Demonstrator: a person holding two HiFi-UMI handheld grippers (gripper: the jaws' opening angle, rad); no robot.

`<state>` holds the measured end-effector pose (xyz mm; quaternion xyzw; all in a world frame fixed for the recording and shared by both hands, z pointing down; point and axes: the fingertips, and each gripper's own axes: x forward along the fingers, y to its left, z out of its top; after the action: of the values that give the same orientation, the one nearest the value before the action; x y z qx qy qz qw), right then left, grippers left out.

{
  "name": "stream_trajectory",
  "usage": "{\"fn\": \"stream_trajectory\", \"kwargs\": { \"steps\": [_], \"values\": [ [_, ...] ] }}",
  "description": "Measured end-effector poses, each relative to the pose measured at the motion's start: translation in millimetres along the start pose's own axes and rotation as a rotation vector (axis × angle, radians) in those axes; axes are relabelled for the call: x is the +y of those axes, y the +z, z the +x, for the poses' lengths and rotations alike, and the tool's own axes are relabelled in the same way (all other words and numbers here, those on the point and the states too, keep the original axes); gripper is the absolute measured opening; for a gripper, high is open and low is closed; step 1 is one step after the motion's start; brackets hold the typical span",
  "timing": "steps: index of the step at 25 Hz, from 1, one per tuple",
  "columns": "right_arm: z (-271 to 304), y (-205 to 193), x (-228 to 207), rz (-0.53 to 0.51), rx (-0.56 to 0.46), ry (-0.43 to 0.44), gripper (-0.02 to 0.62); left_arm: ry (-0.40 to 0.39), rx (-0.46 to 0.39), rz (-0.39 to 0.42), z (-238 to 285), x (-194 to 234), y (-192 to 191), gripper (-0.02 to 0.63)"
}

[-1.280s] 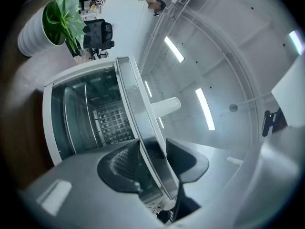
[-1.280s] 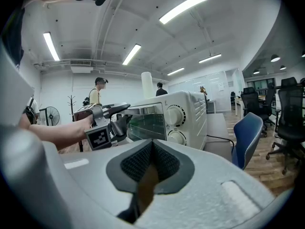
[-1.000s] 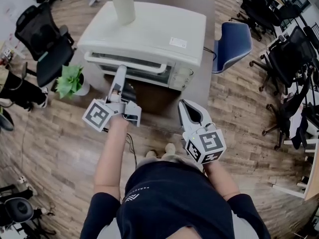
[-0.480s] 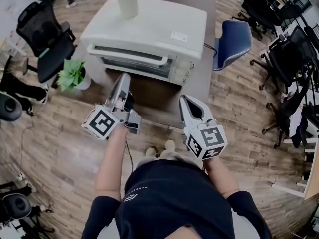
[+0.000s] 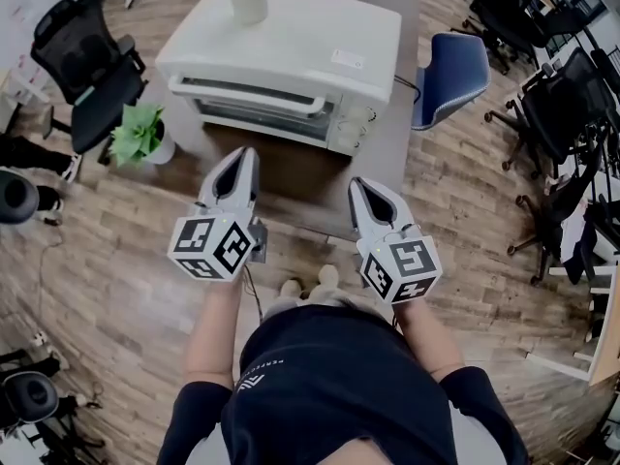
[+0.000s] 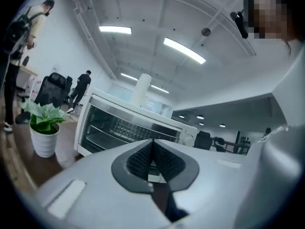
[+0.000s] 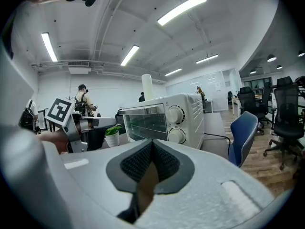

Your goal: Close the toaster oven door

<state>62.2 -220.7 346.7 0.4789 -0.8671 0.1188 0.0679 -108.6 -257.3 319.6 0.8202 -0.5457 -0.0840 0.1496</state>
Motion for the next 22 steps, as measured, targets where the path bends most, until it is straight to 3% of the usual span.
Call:
{"fn": "stream_trajectory", "kwargs": {
  "steps": [8, 13, 16, 22],
  "values": [
    [-3.3, -1.8, 2.3, 0.004, 0.001, -0.002, 0.003, 0.056, 0.053, 0.238, -11.9, -8.2, -5.8, -0.002],
    [-3.9, -4.1, 2.4, 0.0, 0.009, -0.008, 0.003, 0.071, 0.088, 0.345, -18.1, -13.3, -14.0, -0.002],
    [-4.2, -5.5, 3.6, -0.006, 0.013, -0.011, 0.002, 0.091, 0.098, 0.369, -23.6, -10.9, -18.6, -0.002],
    [-4.8, -5.6, 4.5, -0.017, 0.012, -0.015, 0.002, 0.094, 0.107, 0.331, -29.9, -7.2, -23.3, -0.002]
  ]
}}
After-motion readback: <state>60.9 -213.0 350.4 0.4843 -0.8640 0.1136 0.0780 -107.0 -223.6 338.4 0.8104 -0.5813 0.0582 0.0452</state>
